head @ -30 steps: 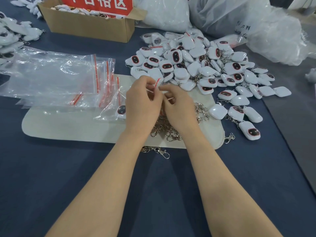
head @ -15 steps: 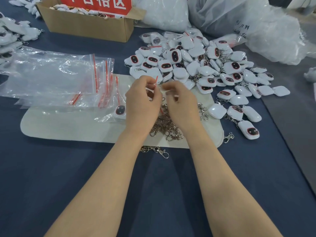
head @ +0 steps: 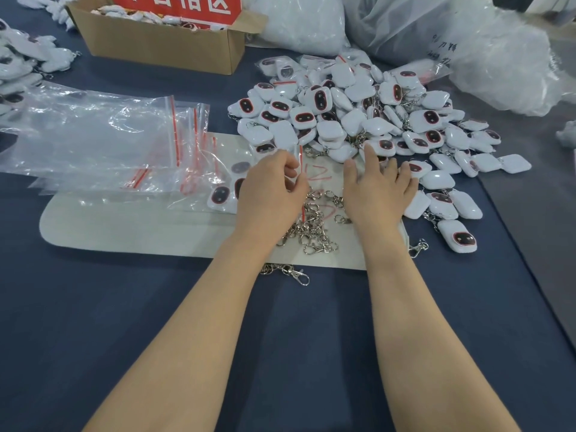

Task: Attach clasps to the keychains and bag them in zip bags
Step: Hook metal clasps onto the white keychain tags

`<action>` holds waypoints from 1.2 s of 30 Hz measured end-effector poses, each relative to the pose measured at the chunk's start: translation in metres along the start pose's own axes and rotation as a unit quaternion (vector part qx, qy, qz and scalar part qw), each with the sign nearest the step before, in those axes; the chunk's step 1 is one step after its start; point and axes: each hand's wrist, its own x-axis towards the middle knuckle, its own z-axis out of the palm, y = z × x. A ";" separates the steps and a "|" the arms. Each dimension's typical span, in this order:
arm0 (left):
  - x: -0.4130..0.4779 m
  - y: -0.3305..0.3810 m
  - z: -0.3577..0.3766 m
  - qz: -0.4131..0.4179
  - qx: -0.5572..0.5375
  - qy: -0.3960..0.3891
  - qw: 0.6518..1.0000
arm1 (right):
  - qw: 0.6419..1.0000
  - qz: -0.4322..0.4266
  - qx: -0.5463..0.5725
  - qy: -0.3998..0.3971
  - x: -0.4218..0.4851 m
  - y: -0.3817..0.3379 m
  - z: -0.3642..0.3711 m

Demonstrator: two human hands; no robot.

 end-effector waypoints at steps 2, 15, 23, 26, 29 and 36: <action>0.000 0.000 0.000 -0.001 0.001 0.001 1.000 | 1.000 -0.004 0.003 0.003 0.000 0.000 0.001; 0.000 0.001 0.001 -0.003 -0.002 0.000 1.000 | 0.997 -0.016 0.055 0.052 0.003 -0.002 -0.001; 0.000 0.001 0.001 -0.003 -0.001 -0.004 1.000 | 0.996 -0.039 0.075 0.012 0.005 -0.005 -0.001; 0.000 0.002 0.000 -0.003 0.003 -0.006 1.000 | 0.998 -0.038 0.056 -0.007 0.005 -0.005 0.000; -0.001 0.002 0.001 -0.005 0.002 -0.008 1.000 | 0.997 -0.041 0.059 -0.009 0.005 -0.005 0.000; -0.001 0.003 0.000 -0.003 0.011 -0.009 1.000 | 0.997 -0.018 0.069 0.015 0.006 -0.007 0.001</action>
